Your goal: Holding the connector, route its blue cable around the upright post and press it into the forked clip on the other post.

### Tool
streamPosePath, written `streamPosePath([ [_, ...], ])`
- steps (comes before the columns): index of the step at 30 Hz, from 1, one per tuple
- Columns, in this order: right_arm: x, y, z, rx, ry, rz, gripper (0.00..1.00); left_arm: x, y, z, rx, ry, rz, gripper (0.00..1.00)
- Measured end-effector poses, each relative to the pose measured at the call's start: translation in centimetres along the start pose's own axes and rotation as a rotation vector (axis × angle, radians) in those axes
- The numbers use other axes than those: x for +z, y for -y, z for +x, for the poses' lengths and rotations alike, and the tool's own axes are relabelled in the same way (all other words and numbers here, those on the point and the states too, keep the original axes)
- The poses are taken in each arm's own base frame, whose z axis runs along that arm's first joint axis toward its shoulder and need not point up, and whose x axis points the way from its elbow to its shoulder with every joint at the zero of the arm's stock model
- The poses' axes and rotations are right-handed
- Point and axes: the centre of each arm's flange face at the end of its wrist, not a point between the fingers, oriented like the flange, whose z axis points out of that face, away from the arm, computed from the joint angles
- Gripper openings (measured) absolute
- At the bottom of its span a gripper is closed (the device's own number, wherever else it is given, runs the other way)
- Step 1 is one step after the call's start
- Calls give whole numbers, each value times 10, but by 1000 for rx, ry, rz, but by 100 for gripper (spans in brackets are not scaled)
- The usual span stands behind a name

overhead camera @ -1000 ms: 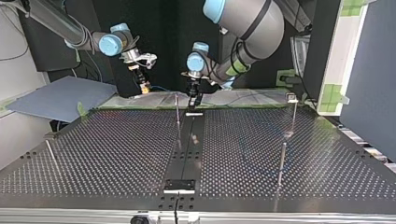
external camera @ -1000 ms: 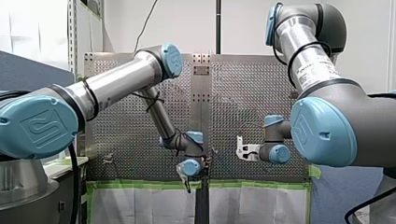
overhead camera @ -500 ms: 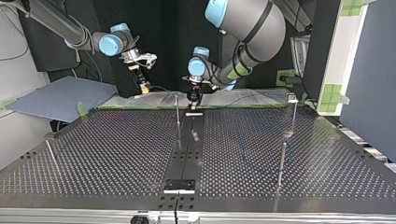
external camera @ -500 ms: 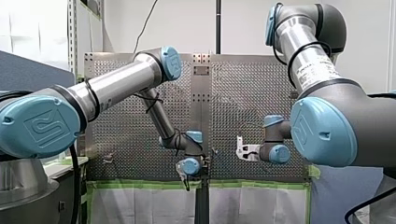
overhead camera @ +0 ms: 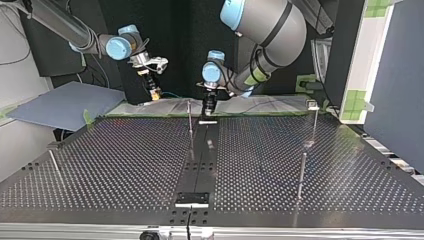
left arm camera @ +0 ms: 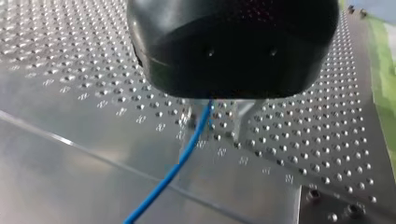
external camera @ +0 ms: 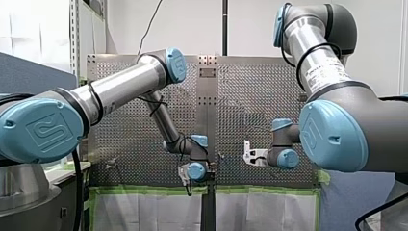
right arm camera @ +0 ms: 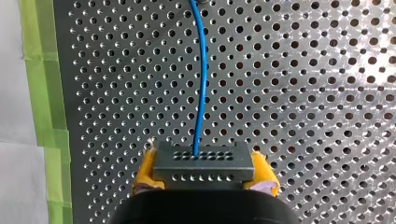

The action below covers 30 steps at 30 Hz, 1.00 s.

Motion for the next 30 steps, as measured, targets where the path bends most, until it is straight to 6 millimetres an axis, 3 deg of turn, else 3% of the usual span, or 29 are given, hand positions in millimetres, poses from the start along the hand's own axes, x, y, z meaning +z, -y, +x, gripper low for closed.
streamPosePath([
  [7, 0, 0, 0, -1, 0, 0, 0, -10, -11, 4, 14, -4, -26, 0],
  [11, 0, 0, 0, -3, 0, 0, 0, -14, -14, -5, 6, 17, -34, 0],
  [17, -1, 1, -1, -7, 11, 1, 0, -25, -4, -21, -3, 52, -4, 0],
  [30, -3, -5, -2, -24, 30, -34, 0, -69, 14, -26, 63, 43, 25, 0],
])
